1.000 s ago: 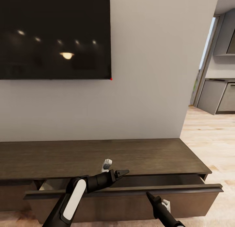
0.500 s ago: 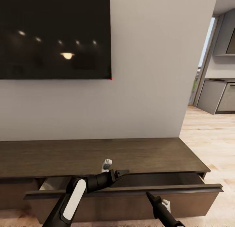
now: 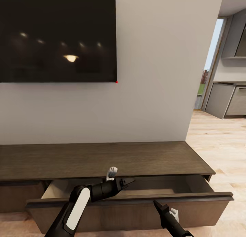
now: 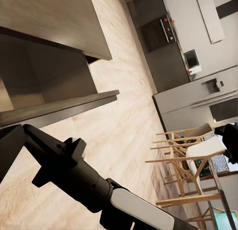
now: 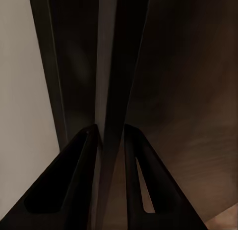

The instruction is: Place each of the two pumpkins and all three candles from the living room inside a cabinet in the living room (use any cabinet), then make sure every cabinet is closed, and position the cauldron so it is next to a table in the living room.

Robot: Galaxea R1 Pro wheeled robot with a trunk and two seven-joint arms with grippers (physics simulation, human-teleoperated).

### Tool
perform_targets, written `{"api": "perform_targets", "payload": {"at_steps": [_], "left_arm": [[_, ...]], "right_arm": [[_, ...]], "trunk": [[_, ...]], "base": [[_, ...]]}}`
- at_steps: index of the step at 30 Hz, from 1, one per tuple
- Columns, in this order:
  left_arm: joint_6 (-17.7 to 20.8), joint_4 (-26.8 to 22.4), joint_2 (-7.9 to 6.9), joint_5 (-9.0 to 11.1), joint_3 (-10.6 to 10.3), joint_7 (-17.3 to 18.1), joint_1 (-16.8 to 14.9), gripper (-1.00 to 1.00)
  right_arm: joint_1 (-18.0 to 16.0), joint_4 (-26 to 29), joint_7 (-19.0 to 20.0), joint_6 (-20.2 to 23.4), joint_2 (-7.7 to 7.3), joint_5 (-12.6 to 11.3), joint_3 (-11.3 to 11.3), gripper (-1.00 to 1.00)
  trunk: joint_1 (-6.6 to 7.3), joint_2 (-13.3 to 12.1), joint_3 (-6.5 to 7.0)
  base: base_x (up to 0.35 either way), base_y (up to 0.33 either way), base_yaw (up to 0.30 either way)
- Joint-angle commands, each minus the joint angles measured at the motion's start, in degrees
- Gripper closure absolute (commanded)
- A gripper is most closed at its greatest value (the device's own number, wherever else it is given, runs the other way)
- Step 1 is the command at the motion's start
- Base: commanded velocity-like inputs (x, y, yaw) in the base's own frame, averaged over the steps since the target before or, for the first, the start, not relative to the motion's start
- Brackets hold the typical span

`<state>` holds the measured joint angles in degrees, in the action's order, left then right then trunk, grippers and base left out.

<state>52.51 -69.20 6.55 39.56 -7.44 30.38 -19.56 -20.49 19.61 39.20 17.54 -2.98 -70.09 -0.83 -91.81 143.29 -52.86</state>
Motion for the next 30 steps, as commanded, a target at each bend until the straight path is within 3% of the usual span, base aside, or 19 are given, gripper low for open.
{"api": "perform_targets", "payload": {"at_steps": [1,30], "left_arm": [[0.31,0.01,0.02,-0.01,0.06,0.12,-0.04,-1.0],[0.31,0.03,0.03,-0.01,0.06,0.12,-0.04,-1.0]], "right_arm": [[0.01,-0.62,0.01,0.22,0.0,0.31,0.3,1.0],[0.01,-0.6,0.08,0.22,0.02,0.31,0.3,1.0]], "trunk": [[0.01,0.02,-0.07],[0.01,0.02,-0.07]], "base": [[-0.014,0.0,0.0],[-0.05,0.0,0.0]]}}
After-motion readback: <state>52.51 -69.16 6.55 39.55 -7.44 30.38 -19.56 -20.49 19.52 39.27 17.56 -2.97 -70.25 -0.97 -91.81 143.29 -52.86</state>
